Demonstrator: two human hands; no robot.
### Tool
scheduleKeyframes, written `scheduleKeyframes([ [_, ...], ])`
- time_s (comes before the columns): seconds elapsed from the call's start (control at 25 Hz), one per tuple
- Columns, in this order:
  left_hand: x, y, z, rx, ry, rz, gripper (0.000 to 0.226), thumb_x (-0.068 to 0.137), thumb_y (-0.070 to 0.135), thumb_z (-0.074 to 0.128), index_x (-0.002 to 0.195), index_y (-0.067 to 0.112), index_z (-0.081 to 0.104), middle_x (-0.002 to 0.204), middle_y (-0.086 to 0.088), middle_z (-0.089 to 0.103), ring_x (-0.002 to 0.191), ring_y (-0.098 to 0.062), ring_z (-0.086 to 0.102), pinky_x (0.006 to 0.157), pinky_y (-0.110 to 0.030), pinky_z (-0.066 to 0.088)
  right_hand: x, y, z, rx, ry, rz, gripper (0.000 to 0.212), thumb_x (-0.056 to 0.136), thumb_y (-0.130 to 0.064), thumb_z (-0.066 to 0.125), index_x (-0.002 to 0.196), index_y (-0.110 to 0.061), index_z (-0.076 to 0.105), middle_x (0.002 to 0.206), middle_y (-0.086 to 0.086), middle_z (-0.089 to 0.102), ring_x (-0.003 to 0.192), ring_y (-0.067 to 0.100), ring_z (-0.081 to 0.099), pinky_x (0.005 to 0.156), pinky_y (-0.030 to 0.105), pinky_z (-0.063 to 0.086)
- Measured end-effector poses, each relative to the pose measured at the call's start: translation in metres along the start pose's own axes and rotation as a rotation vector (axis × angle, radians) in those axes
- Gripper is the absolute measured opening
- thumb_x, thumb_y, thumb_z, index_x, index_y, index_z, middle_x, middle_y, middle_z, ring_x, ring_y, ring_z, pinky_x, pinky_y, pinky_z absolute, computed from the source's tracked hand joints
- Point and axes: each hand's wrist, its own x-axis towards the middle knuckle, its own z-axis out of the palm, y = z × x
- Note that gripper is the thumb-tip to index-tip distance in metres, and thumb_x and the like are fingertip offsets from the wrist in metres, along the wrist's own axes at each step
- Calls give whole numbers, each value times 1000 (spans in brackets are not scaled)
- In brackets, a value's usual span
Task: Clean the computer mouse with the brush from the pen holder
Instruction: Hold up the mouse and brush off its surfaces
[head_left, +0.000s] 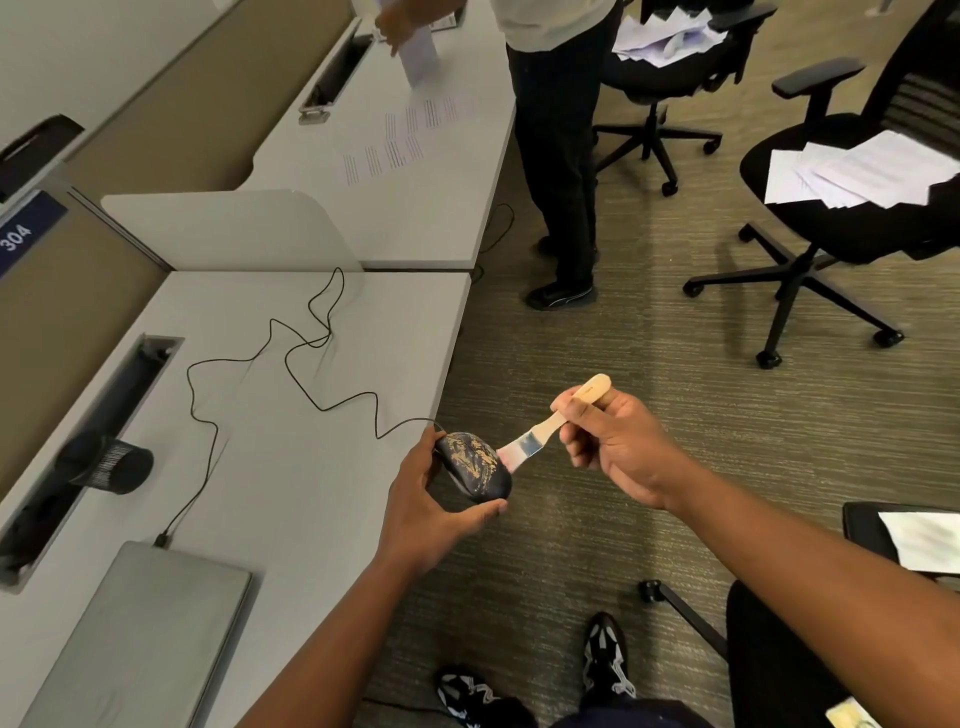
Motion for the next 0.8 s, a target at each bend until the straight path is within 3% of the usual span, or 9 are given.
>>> scheduleKeyframes([
  [0.12,1,0,2,13,-9,-11,148,42,96,82,166,36,29,163,9,47,144,-12,52,118,-40,50,-5,0,16,-108,-110,-12,15,93,-25,73,101,-13,70,77,11,73,63,17,65,57,26,53],
  [0.36,1,2,3,53,-10,-14,147,45,95,82,167,32,29,164,8,47,146,-12,49,119,-38,47,-4,6,36,-441,-145,-98,9,103,-18,65,100,-10,69,71,3,74,60,10,65,55,20,52],
  [0.52,-1,1,1,59,3,-23,149,43,98,79,167,33,28,166,7,46,146,-11,50,118,-34,46,-4,1,30,-513,-142,-134,9,103,-20,65,98,-13,69,71,3,74,62,10,66,59,22,54],
  [0.8,-3,4,-1,62,8,-13,149,42,100,77,166,34,29,166,6,45,147,-14,50,119,-43,49,0,-2,15,-579,-90,-153,9,102,-21,66,98,-15,70,72,3,75,64,12,67,60,23,55],
])
